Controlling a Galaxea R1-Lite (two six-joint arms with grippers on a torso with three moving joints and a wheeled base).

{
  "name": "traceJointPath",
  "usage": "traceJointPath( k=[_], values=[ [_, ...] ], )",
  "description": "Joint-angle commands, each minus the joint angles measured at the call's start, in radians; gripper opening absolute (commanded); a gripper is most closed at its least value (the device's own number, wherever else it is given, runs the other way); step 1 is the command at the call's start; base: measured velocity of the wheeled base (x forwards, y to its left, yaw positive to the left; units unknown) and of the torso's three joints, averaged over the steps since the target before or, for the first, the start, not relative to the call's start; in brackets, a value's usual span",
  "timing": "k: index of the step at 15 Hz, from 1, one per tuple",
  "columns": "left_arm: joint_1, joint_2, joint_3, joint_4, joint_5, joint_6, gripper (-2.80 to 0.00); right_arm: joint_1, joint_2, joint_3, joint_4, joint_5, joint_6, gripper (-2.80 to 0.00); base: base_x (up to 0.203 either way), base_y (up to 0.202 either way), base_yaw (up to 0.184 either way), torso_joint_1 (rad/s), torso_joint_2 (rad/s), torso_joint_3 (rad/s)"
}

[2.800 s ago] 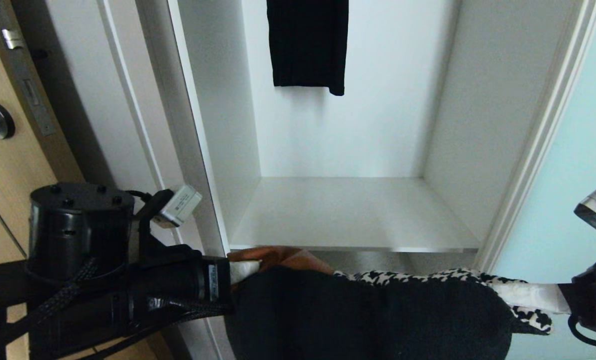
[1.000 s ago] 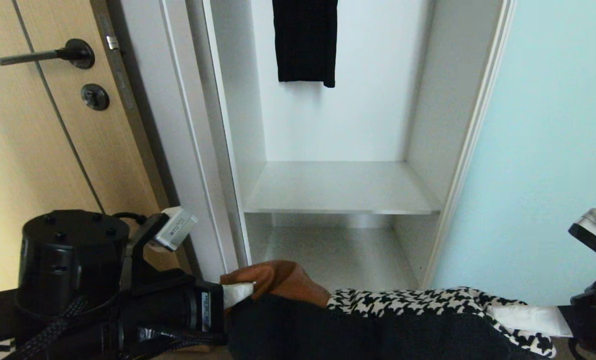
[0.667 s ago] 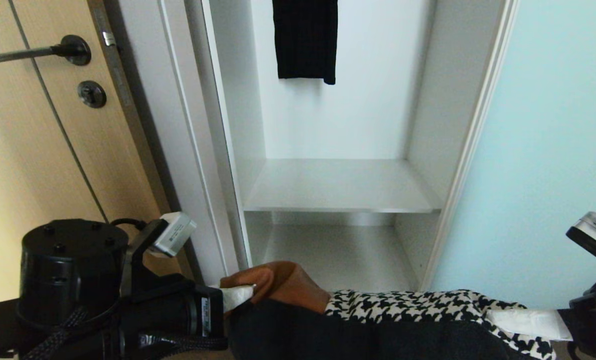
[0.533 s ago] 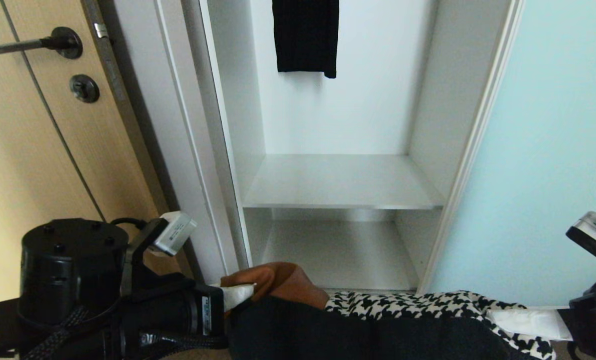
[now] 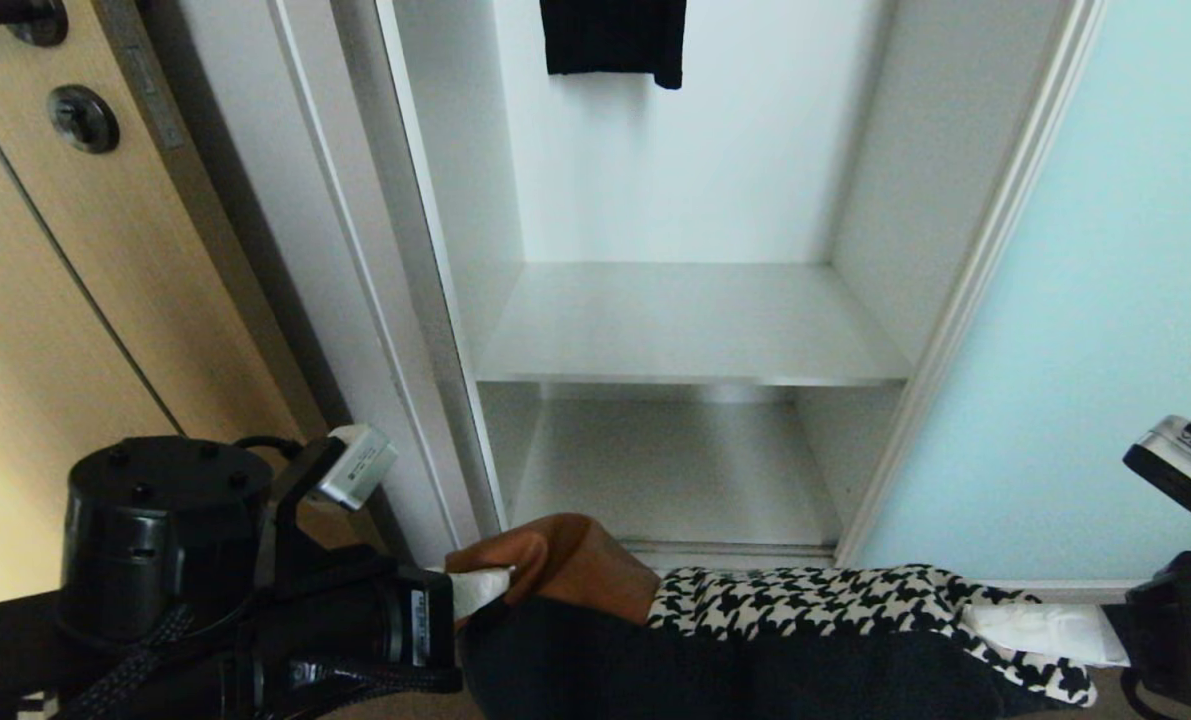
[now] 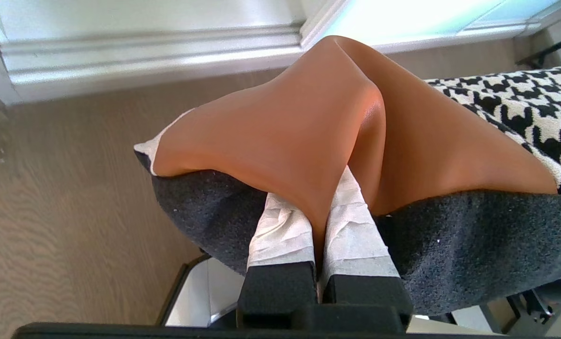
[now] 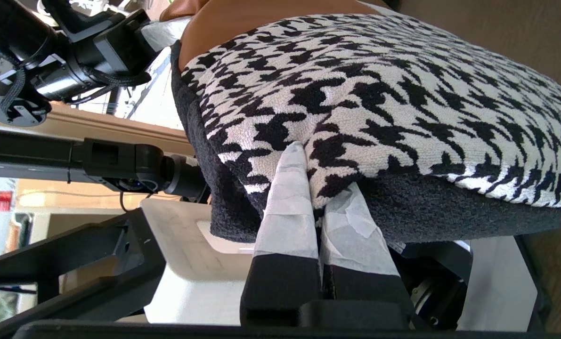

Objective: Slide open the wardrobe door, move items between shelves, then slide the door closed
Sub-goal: Place the pillow on the lower shelf

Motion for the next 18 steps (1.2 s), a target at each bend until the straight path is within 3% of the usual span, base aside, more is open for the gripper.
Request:
traceJointPath(
  k=[1,18],
  values=[
    [0.001,0.020,-0.003,-0.004,-0.001,-0.001,-2.80,0.000,0.018,0.002,-0.003,0.005,0.003,-2.80,0.000,0.000,0.000,0.001,0.01,-0.205],
    [0.000,0.069,-0.002,-0.004,-0.004,-0.004,-2.80,0.000,0.027,0.002,-0.003,0.005,0.005,-2.80,0.000,0.000,0.000,0.002,0.00,-0.199]
  ],
)
